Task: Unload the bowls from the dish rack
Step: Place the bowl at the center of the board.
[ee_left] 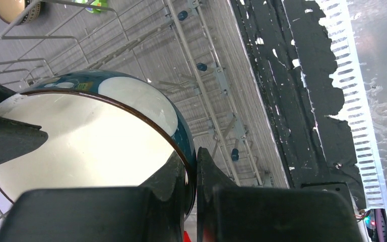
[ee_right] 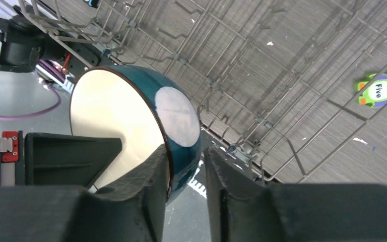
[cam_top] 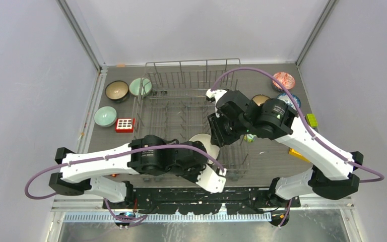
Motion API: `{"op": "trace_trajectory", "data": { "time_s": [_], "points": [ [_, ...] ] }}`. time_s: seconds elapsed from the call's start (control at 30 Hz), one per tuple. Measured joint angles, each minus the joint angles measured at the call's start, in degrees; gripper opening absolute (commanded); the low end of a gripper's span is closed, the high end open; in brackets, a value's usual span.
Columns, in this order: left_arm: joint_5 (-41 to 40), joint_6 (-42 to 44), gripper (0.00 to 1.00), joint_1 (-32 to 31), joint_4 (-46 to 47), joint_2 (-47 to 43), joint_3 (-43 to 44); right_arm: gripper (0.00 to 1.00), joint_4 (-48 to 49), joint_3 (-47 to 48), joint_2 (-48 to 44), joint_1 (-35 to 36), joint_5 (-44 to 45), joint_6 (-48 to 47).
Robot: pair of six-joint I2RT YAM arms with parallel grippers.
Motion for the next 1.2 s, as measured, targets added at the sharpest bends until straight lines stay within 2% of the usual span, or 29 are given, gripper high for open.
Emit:
{"op": "trace_trajectory", "data": {
  "time_s": [0.1, 0.13, 0.17, 0.2, 0.27, 0.3, 0.33, 0.53, 0.63, 0.77, 0.83, 0.93, 1.1, 1.2],
  "points": [
    [0.07, -0.13, 0.0, 0.02, 0.5, 0.0, 0.0, 0.06, -0.04, -0.04, 0.35, 0.15, 1.53, 0.22],
    [0.04, -0.11, 0.0, 0.02, 0.85, 0.0, 0.0, 0.02, -0.2, -0.04, 0.35, 0.44, 2.32, 0.0],
    [-0.09, -0.13, 0.05, 0.0, 1.46, -0.04, 0.0, 0.01, -0.66, -0.09, 0.37, 0.61, 3.43, -0.22],
    [-0.09, -0.22, 0.21, -0.04, 2.08, -0.07, 0.0, 0.01, -1.25, -0.13, 0.48, 0.74, 4.33, -0.52],
    [-0.5, -0.44, 0.64, -0.04, 3.21, -0.04, 0.0, 0.01, -1.88, -0.2, 0.7, 0.9, 5.66, -0.92],
    [-1.36, -0.74, 0.78, -0.04, 4.02, -0.17, 0.0, 0.01, -2.38, -0.48, 0.72, 0.92, 6.99, -1.18],
    [-2.36, -1.49, 0.97, -0.11, 5.14, -0.5, 0.02, 0.01, -3.06, -0.83, 0.68, 0.83, 7.89, -0.68],
    [-8.5, -4.46, 1.0, -0.11, 9.03, -4.79, -0.83, 0.01, -3.37, -0.83, -1.46, 0.2, 16.9, 0.72],
    [-11.17, -5.42, 1.0, -0.11, 13.09, -10.14, -3.69, 0.01, -3.39, -0.83, -4.55, -3.41, 21.07, 0.83],
    [-15.76, -7.48, 1.0, -0.11, 17.64, -16.85, -6.69, 0.01, -0.22, -4.28, -11.52, -18.64, 23.67, 0.37],
    [-18.47, -8.79, 1.0, -0.11, 20.46, -19.47, -8.37, 0.01, 2.4, -10.36, -17.0, -27.54, 25.11, 0.44],
    [-22.16, -11.56, 1.0, -0.11, 23.45, -22.4, -11.17, 0.01, 4.11, -16.76, -20.68, -37.0, 25.94, 1.22],
    [-29.86, -18.23, 1.0, -0.11, 27.34, -24.0, -15.39, 0.01, 6.01, -30.51, -25.86, -47.69, 22.43, 5.29],
    [-33.79, -22.03, 1.0, -0.11, 28.55, -24.5, -18.27, 0.01, 6.23, -36.54, -27.52, -49.27, 20.59, 8.09]
  ]
}}
